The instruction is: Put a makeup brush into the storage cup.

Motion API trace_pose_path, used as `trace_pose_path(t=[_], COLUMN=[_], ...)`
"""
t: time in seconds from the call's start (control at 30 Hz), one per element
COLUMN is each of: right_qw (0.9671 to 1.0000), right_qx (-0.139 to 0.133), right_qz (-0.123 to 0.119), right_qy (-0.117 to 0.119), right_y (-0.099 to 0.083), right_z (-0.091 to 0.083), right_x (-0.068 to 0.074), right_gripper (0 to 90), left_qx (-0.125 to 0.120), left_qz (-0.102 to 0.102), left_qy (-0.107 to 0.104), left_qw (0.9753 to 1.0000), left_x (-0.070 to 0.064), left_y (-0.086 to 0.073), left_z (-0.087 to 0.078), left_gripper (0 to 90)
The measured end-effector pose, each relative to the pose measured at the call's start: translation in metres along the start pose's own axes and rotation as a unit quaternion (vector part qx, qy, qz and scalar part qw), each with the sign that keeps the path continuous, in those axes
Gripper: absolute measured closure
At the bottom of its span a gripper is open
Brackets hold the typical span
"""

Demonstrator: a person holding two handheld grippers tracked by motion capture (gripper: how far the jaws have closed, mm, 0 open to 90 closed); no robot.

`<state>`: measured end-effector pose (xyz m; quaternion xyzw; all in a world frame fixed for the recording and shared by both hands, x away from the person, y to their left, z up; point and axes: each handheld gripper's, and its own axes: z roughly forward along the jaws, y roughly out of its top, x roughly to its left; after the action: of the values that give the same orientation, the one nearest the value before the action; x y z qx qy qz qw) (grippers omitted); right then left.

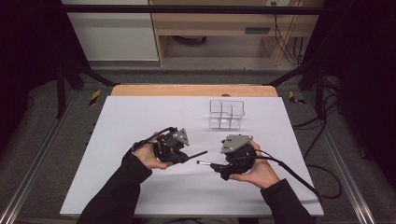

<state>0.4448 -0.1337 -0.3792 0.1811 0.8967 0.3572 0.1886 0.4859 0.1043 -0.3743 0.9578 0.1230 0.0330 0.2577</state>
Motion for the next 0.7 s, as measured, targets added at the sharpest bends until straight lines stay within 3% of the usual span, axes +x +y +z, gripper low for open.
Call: trace_pose_path(t=[0.17,0.6,0.7], right_qw=[0.9999,0.9976,0.9973], right_qx=[0.002,0.032,0.037], right_qz=[-0.01,-0.062,-0.063], right_qy=[0.001,0.003,0.008], right_y=[0.0,0.005,0.007], right_z=[0.0,0.008,0.011], right_x=[0.004,0.012,0.013], right_gripper=[15.7,22.3,23.1], left_qx=[0.002,0.007,0.009], left_qz=[0.009,0.006,0.007], left_qy=[-0.009,-0.018,-0.017], left_qw=[0.9999,0.9998,0.9998], left_x=[-0.006,-0.01,-0.011], left_y=[0.002,0.009,0.01], left_z=[0.005,0.01,0.011], left_gripper=[83.8,83.8,83.8])
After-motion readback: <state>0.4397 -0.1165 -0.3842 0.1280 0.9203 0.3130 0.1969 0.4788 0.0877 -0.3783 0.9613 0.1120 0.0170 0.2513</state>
